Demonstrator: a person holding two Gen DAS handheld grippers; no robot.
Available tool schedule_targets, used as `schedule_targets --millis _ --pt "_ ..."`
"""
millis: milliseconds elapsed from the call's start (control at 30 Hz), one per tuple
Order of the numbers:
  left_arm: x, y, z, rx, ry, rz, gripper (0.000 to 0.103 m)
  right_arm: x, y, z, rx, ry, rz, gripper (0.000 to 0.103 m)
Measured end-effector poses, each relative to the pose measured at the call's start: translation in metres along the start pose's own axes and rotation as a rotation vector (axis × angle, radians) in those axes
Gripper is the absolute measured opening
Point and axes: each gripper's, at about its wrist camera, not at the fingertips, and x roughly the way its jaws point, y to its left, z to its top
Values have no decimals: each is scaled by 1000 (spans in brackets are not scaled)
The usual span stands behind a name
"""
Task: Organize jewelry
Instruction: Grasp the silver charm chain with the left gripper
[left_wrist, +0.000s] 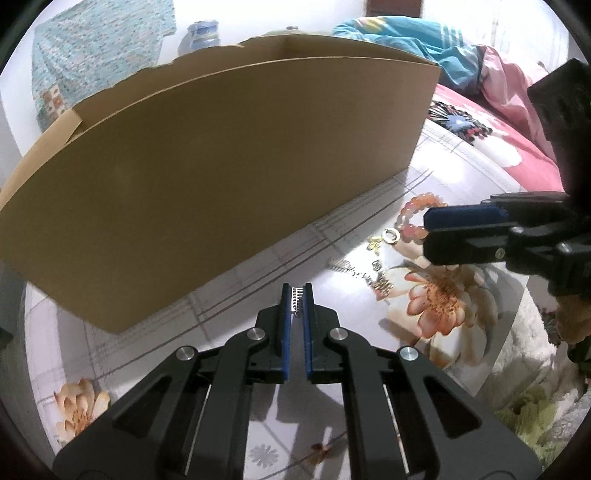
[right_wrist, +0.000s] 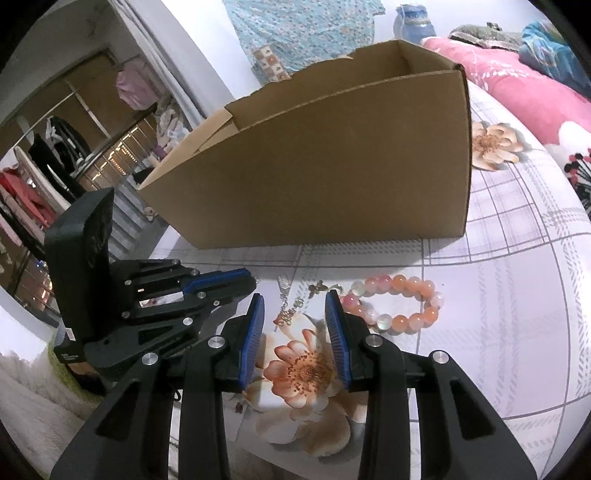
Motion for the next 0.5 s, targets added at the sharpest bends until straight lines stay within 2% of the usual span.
schedule_targets --millis 133,367,500 --pt "-4 8 -6 -35 0 15 5 5 10 3 -59 -4 -9 34" --pt "-8 17 -11 -81 -12 33 5 26 33 9 -212 44 -62 34" --pt "-8 19 -13 -100 -25 21 5 40 41 14 -273 83 -100 26"
